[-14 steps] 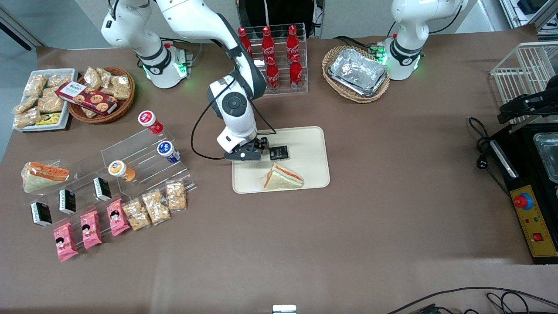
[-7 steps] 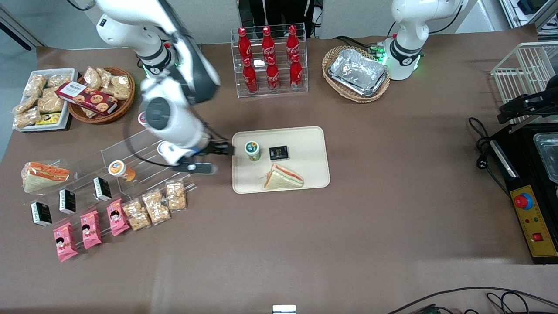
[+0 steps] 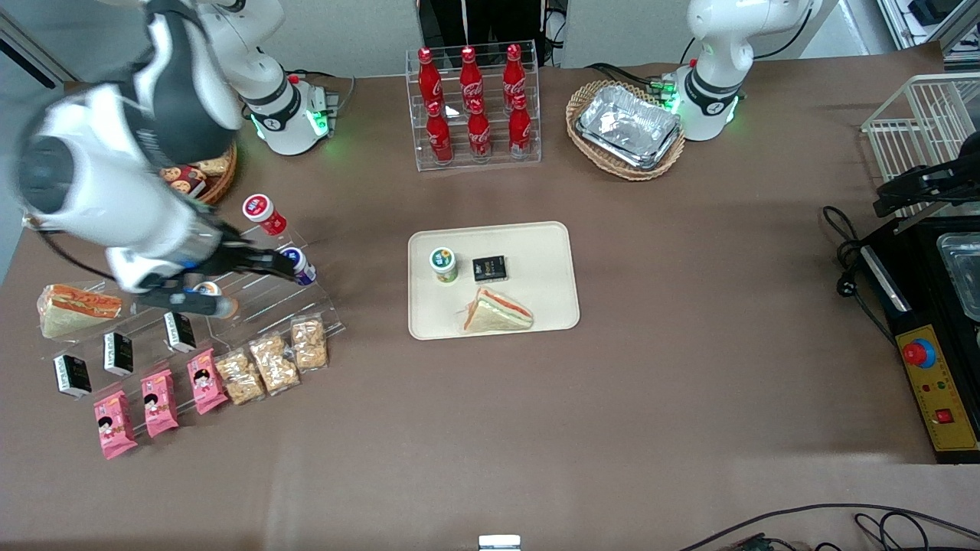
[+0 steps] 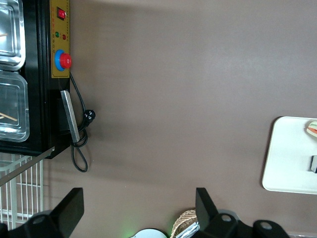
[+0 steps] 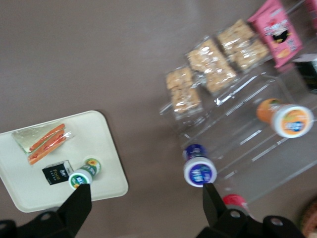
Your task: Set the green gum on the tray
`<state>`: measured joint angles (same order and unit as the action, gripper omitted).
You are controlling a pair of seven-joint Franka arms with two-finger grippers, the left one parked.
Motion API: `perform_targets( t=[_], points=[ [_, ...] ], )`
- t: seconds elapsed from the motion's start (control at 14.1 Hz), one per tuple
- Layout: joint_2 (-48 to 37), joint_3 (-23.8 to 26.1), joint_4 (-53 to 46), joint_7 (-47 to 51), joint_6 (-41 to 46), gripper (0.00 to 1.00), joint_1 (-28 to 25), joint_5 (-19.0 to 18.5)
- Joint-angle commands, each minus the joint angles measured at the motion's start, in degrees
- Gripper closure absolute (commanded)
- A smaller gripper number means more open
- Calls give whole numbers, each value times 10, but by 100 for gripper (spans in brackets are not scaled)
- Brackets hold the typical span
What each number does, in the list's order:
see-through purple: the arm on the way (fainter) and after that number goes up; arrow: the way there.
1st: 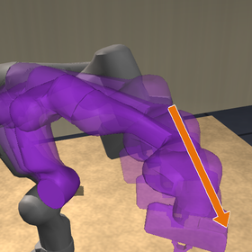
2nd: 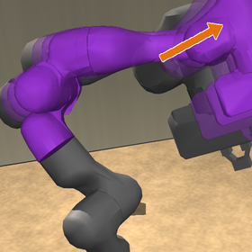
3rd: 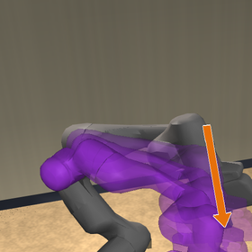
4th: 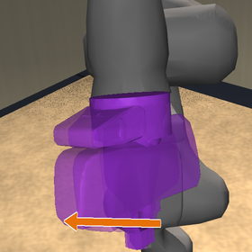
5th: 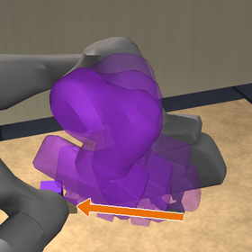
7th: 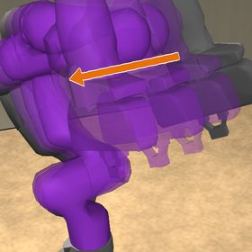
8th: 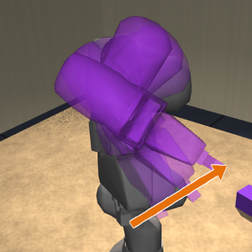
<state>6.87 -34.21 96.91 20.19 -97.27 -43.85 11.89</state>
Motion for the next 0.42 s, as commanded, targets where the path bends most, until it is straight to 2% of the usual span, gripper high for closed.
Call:
perform_targets(
  t=[0.0,0.14,0.35],
  points=[
    [5,7,-84,-56,92,0,71,-25],
    [5,6,-117,-70,124,0,91,-42],
    [5,6,-138,-74,139,0,117,-42]
  ],
)
